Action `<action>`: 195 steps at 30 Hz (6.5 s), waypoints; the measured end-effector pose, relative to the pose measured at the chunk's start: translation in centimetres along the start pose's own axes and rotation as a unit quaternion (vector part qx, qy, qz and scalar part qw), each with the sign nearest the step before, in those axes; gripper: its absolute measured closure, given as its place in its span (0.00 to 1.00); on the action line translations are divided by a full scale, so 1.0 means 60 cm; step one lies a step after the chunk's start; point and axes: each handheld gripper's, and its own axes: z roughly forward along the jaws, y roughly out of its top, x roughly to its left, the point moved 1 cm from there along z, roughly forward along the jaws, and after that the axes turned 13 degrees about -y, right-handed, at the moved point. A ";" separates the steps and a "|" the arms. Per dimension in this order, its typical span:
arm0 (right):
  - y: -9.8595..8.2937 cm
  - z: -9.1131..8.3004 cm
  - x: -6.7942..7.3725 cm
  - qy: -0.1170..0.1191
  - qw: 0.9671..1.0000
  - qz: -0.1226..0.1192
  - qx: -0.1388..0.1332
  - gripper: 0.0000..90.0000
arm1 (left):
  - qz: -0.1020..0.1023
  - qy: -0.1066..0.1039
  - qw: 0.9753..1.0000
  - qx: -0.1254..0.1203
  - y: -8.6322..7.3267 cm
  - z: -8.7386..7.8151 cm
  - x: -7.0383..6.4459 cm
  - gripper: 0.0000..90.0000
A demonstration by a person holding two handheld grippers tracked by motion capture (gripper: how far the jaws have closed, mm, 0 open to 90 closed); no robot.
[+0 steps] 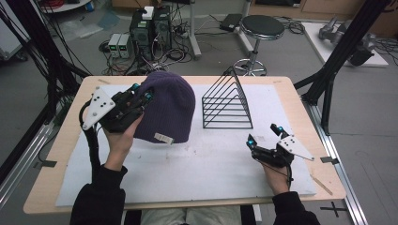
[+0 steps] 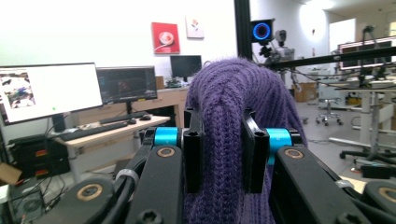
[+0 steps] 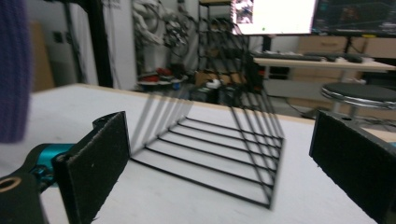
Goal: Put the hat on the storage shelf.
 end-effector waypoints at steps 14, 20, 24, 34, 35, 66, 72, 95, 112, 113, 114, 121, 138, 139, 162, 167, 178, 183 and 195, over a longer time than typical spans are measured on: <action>0.038 0.028 0.146 0.169 0.985 0.036 0.012 0.05 | 0.004 -0.029 0.999 -0.016 0.006 0.009 -0.030 0.83; 0.052 0.060 0.188 0.247 0.967 0.057 0.037 0.05 | -0.002 -0.037 0.999 -0.020 0.006 0.006 -0.031 0.82; 0.055 0.079 0.203 0.272 0.959 0.058 0.056 0.05 | -0.002 -0.038 0.999 -0.024 0.006 0.005 -0.031 0.82; 0.061 0.118 0.217 0.329 0.935 0.066 0.110 0.34 | 0.001 -0.048 0.999 -0.020 0.001 0.010 -0.032 0.82; 0.061 0.118 0.217 0.329 0.935 0.066 0.110 0.34 | 0.000 -0.048 0.999 -0.020 0.000 0.010 -0.031 0.82; 0.160 0.191 0.174 0.298 0.951 0.010 0.080 0.87 | -0.014 -0.004 0.998 -0.059 -0.016 0.023 0.049 0.83; 0.187 0.207 0.154 0.276 0.958 0.007 0.071 0.88 | -0.017 -0.011 0.998 -0.062 -0.002 0.049 0.061 0.83; 0.218 0.240 0.076 0.216 0.975 0.023 0.047 0.88 | 0.014 -0.034 0.998 -0.048 0.042 0.174 0.063 0.83; 0.213 0.221 0.000 0.165 0.984 0.027 0.060 0.87 | 0.006 -0.073 0.997 -0.035 0.020 0.249 0.041 0.82; 0.212 0.217 -0.004 0.162 0.985 0.025 0.062 0.87 | 0.004 -0.075 0.997 -0.036 0.018 0.252 0.040 0.82; 0.211 0.213 -0.012 0.155 0.986 0.020 0.059 0.87 | 0.001 -0.078 0.996 -0.036 0.016 0.255 0.039 0.82; 0.208 0.202 -0.040 0.125 0.990 0.000 0.065 0.87 | -0.004 -0.085 0.996 -0.031 -0.008 0.281 0.036 0.80; 0.159 0.194 -0.083 0.080 0.991 0.004 0.108 0.87 | -0.034 -0.110 0.993 -0.007 -0.074 0.325 0.013 0.81; 0.154 0.194 -0.085 0.079 0.991 0.006 0.111 0.87 | -0.035 -0.112 0.993 -0.006 -0.079 0.326 0.011 0.81; 0.059 0.198 -0.090 0.064 0.976 0.024 0.208 0.87 | -0.069 -0.105 0.991 0.053 -0.171 0.317 -0.022 0.81; 0.057 0.200 -0.092 0.062 0.975 0.024 0.214 0.86 | -0.082 -0.102 0.990 0.056 -0.181 0.311 -0.024 0.81; 0.059 0.193 -0.089 0.003 0.971 0.026 0.237 0.36 | -0.125 -0.072 0.988 0.053 -0.175 0.305 -0.013 0.46; 0.072 0.178 -0.092 -0.024 0.972 0.034 0.229 0.23 | -0.123 -0.068 0.989 0.051 -0.164 0.296 -0.008 0.40; 0.109 0.130 -0.082 -0.073 0.979 0.024 0.190 0.13 | -0.093 -0.012 0.993 0.066 -0.111 0.238 0.013 0.34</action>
